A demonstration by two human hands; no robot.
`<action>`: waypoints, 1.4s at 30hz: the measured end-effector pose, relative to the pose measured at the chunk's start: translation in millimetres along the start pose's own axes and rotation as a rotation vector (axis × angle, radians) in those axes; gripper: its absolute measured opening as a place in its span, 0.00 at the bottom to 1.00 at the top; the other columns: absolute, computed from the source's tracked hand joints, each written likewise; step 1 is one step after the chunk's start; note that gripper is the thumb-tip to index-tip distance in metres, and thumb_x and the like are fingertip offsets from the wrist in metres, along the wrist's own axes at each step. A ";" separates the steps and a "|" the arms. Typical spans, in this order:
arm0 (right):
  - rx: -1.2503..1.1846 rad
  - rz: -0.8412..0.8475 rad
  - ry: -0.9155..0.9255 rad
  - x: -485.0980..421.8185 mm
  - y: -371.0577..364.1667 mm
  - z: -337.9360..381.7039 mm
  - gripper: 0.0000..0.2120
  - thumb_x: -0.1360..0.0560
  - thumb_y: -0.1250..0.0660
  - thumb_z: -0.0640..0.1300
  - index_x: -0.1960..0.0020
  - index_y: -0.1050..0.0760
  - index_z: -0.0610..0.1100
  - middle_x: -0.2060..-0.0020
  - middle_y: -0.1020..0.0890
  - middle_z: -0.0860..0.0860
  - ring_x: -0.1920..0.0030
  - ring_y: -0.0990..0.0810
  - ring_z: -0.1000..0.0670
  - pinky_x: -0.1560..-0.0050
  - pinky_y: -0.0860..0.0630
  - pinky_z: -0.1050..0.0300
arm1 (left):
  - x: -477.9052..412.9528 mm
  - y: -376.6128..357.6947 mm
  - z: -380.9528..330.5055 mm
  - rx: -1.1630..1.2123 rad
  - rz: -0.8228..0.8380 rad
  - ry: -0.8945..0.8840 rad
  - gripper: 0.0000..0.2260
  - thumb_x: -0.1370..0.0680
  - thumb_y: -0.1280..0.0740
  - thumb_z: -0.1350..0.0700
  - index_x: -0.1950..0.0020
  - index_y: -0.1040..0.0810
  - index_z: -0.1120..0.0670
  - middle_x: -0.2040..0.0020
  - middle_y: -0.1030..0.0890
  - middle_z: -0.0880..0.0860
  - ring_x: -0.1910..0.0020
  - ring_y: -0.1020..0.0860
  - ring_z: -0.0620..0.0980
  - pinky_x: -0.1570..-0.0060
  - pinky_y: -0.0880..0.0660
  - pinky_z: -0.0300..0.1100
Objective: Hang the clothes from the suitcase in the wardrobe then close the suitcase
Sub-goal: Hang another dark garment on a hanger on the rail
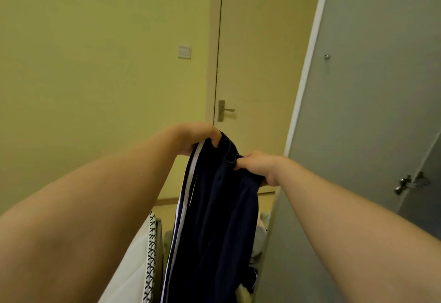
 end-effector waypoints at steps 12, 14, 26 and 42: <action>-0.040 -0.358 -0.056 123.3 95.4 -84.1 0.06 0.22 0.41 0.42 0.55 0.27 0.43 0.65 0.24 0.48 0.67 0.25 0.50 0.68 0.27 0.62 | 39.6 -127.8 -43.3 0.079 0.223 -0.091 0.19 0.23 0.38 0.44 0.46 0.23 0.59 0.51 0.18 0.57 0.52 0.19 0.54 0.51 0.23 0.46; -0.058 -0.426 -0.071 138.5 112.2 -95.8 0.06 0.22 0.41 0.41 0.56 0.29 0.42 0.68 0.26 0.47 0.70 0.27 0.50 0.70 0.30 0.63 | 40.5 -151.9 -56.6 0.033 0.285 -0.097 0.17 0.22 0.36 0.46 0.46 0.23 0.60 0.53 0.18 0.56 0.54 0.19 0.53 0.53 0.22 0.45; -0.122 -0.833 -0.198 202.9 220.1 -159.7 0.12 0.26 0.39 0.34 0.68 0.30 0.42 0.71 0.29 0.46 0.72 0.30 0.49 0.71 0.33 0.62 | 5.4 -276.5 -151.5 -0.521 0.269 -0.345 0.13 0.20 0.46 0.65 0.40 0.27 0.65 0.47 0.24 0.65 0.45 0.24 0.63 0.46 0.26 0.49; -0.225 -1.129 -0.360 187.6 318.7 -191.7 0.07 0.26 0.42 0.32 0.62 0.33 0.40 0.69 0.33 0.45 0.72 0.36 0.49 0.71 0.36 0.60 | -73.7 -379.8 -246.7 0.457 0.610 -0.124 0.15 0.21 0.49 0.63 0.41 0.28 0.67 0.60 0.26 0.61 0.65 0.25 0.60 0.69 0.25 0.51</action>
Point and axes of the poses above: each hand's wrist, its own x-axis away from the middle knuckle, its own y-axis out of the back of the hand, z = x × y, the point moved 5 cm from there along -x, towards the middle knuckle
